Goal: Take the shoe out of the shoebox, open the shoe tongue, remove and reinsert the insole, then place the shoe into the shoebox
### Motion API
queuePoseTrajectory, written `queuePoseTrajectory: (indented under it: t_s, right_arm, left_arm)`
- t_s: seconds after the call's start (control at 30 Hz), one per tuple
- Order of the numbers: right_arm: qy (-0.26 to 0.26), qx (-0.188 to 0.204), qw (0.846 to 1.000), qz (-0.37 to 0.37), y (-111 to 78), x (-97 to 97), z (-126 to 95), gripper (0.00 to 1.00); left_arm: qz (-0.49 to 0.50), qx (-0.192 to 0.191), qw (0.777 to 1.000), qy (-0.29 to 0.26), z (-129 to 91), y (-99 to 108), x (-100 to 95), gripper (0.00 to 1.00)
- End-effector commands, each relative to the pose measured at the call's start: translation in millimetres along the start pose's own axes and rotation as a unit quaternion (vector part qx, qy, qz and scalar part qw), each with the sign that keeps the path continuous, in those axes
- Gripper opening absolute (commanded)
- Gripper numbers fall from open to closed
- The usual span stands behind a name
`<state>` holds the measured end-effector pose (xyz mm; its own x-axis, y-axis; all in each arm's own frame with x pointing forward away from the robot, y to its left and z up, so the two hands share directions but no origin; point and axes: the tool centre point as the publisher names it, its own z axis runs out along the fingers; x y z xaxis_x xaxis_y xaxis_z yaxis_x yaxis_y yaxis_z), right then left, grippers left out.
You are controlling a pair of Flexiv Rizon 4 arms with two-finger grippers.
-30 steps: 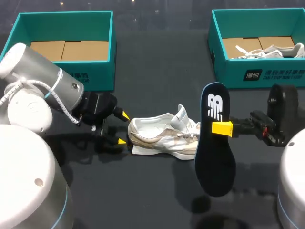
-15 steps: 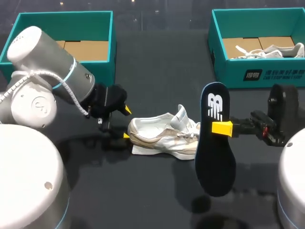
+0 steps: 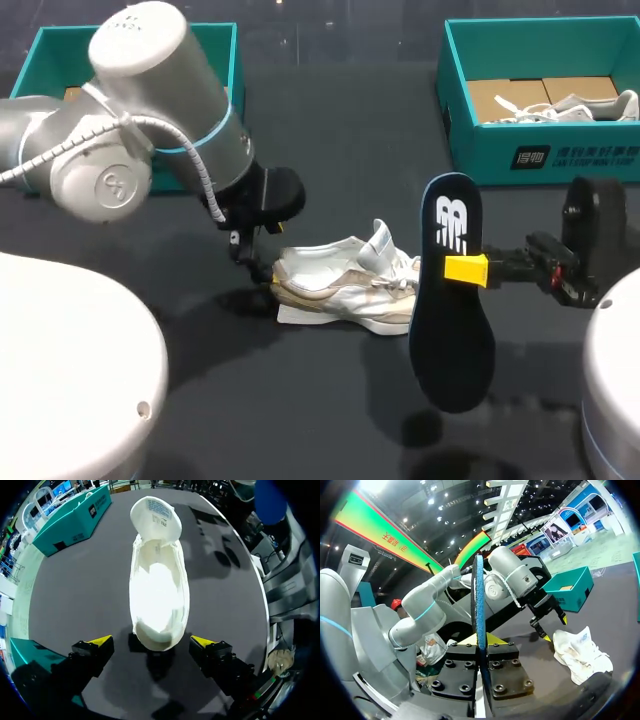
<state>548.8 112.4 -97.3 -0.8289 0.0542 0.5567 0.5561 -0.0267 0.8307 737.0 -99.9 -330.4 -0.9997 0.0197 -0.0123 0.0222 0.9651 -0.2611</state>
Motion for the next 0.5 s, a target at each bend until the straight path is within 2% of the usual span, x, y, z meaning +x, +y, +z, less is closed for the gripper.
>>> queuePoseTrajectory:
  t_s: [0.03,0.3,0.5]
  right_arm:
    - [-0.242,-0.001,0.970,0.000,-1.6,8.6,-1.5,0.00]
    - [-0.242,-0.001,0.970,0.000,-1.6,8.6,-1.5,0.00]
    - [-0.242,-0.001,0.970,0.000,-1.6,8.6,-1.5,0.00]
  left_arm:
    - [-0.001,-0.063,0.998,0.003,2.1,-8.6,-4.7,1.00]
    - [0.020,-0.059,0.998,-0.010,-7.2,-35.5,-9.4,1.00]
    - [0.023,-0.064,0.998,-0.011,4.8,-61.3,-18.0,1.00]
